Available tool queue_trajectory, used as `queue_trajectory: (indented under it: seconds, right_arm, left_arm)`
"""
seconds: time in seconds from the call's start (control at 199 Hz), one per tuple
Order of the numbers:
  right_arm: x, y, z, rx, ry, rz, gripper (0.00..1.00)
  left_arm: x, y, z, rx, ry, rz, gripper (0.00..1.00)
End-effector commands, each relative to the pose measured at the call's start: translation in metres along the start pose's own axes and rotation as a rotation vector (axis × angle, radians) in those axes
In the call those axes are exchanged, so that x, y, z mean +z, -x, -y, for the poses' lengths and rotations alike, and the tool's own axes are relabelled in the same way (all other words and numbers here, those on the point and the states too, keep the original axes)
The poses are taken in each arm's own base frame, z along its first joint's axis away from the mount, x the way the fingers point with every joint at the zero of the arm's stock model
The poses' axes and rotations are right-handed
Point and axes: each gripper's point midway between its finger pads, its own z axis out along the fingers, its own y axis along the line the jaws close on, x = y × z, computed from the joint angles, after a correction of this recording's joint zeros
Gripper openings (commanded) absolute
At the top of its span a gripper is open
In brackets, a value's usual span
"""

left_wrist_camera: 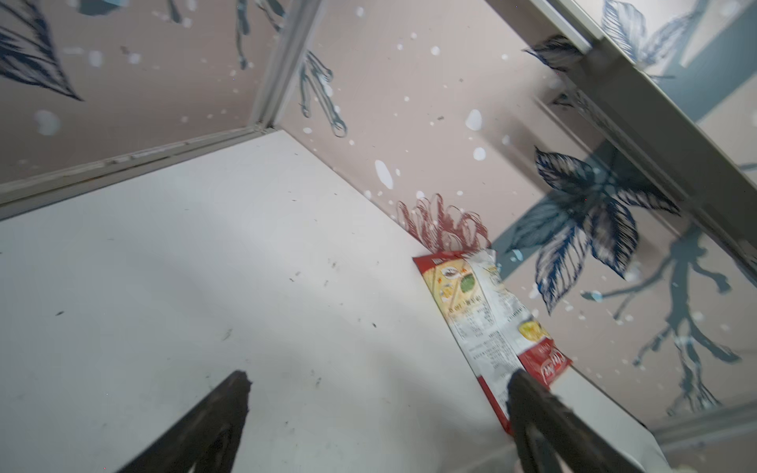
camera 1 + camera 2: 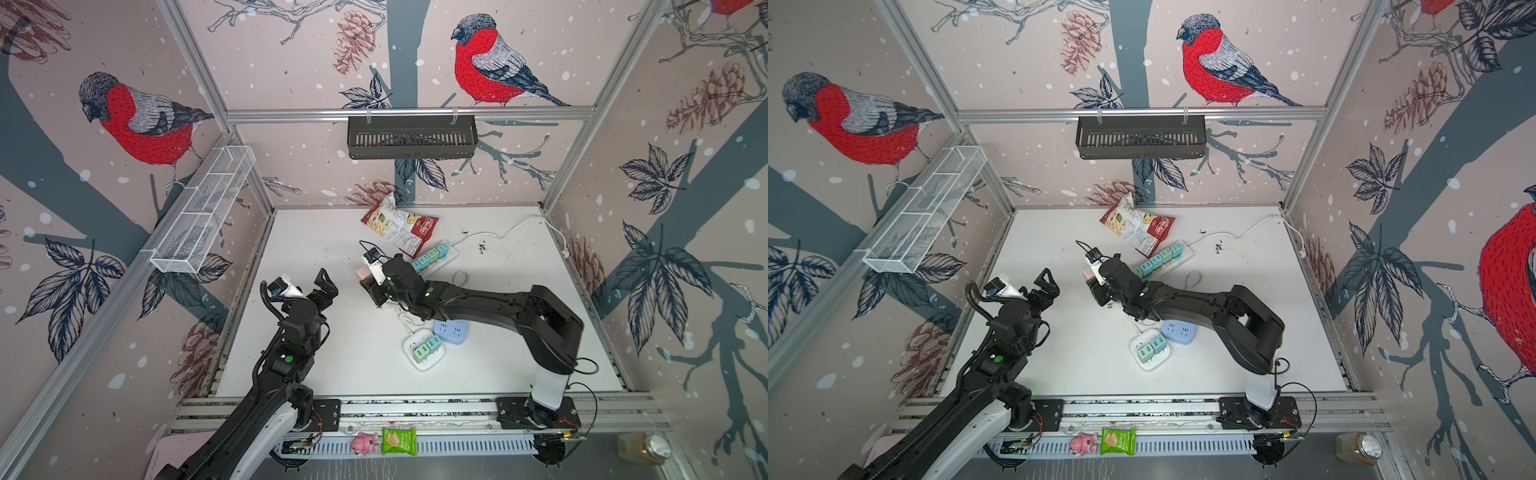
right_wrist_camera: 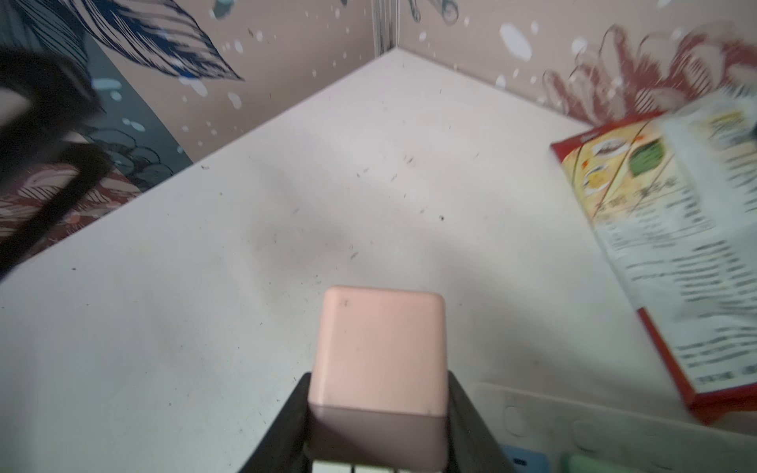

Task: Insert the plug
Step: 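Close the right gripper on the pink adapter and lift it, then close the left gripper on the pink adapter while the right gripper opens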

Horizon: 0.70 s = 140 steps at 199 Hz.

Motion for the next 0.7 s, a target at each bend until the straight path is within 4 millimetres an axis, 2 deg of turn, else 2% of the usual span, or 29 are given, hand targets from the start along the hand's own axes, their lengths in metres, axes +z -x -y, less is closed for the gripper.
queue_trajectory:
  seconds: [0.0,0.1,0.266,0.386,0.517,0.597,0.697]
  right_arm:
    - [-0.044,0.052,0.022,-0.035,-0.119,0.238,0.12]
    - [-0.088,0.059,0.041,-0.088,-0.191,0.358,0.10]
    - [-0.137,0.047,0.058,-0.180,-0.244,0.468,0.08]
    - [-0.154,0.030,0.067,-0.263,-0.266,0.482,0.03]
    - [-0.166,0.014,0.049,-0.393,-0.165,0.491,0.03]
    - [-0.171,0.002,0.037,-0.470,-0.101,0.497,0.03]
    - [-0.171,-0.009,0.032,-0.539,-0.089,0.494,0.03]
  left_arm:
    - [-0.010,0.001,0.052,0.092,-0.265,-0.026,0.98]
    - [-0.022,-0.001,0.075,0.135,-0.365,-0.030,0.98]
    - [-0.062,-0.016,0.143,0.278,-0.735,-0.042,0.96]
    - [-0.077,-0.037,0.178,0.365,-0.880,-0.124,0.89]
    - [-0.093,-0.064,0.210,0.433,-1.045,-0.229,0.85]
    - [-0.105,-0.076,0.224,0.435,-1.141,-0.292,0.84]
    - [-0.119,-0.088,0.237,0.454,-1.234,-0.357,0.83]
